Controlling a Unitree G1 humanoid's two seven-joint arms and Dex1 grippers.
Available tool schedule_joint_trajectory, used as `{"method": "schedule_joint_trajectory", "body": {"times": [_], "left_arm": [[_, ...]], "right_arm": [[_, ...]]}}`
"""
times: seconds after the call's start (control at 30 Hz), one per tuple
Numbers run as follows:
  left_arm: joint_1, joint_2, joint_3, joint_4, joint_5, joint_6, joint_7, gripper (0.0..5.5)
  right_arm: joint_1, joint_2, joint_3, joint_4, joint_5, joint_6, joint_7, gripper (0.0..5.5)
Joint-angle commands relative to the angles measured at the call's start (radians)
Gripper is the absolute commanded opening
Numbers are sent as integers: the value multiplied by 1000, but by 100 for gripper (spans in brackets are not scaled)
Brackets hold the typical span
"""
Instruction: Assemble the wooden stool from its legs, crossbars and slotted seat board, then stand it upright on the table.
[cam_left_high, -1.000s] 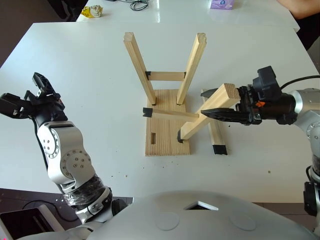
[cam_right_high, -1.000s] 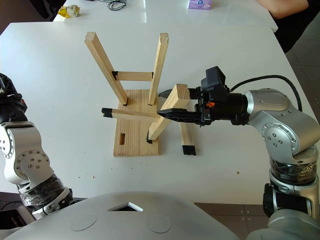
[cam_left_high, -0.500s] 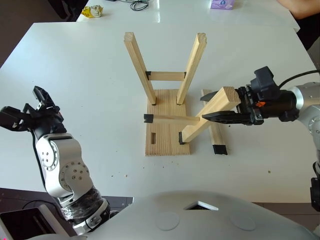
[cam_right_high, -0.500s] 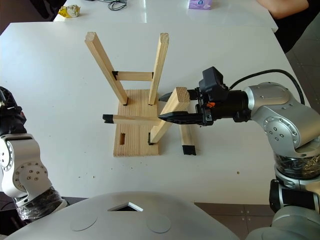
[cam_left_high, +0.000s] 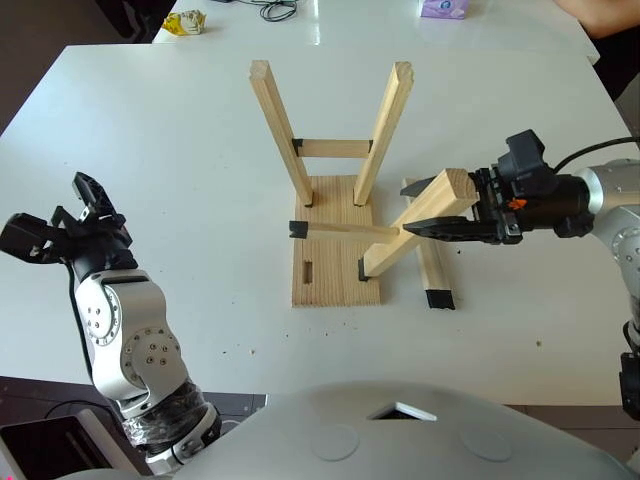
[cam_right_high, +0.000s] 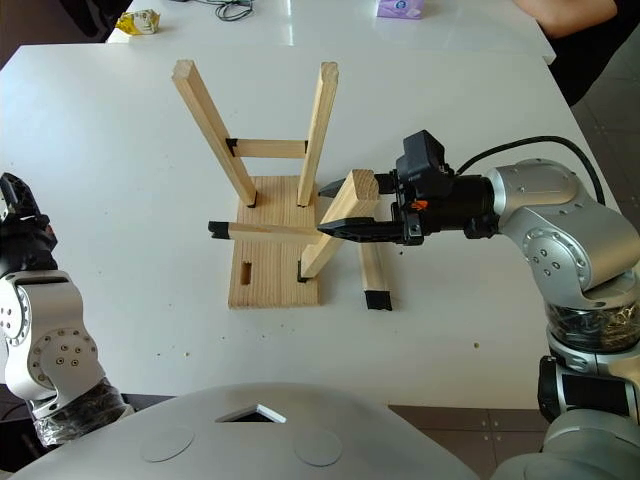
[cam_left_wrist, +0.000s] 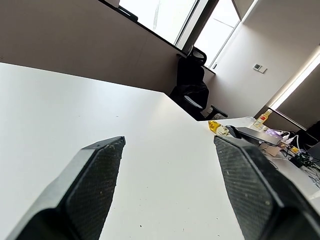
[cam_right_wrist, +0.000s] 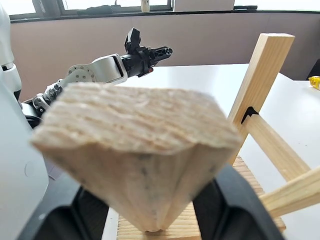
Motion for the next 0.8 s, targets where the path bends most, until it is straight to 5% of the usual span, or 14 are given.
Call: {"method": "schedule_joint_trajectory", "body": {"times": [0.03, 0.8], "left_arm": [[28, -25, -31, -25, 36, -17, 3, 330], [77, -137, -286, -3, 203, -199, 17, 330]], "right_arm": [[6, -33, 29, -55, -52, 0, -24, 204], [-100, -79, 385, 27, -281, 118, -159, 202]]}}
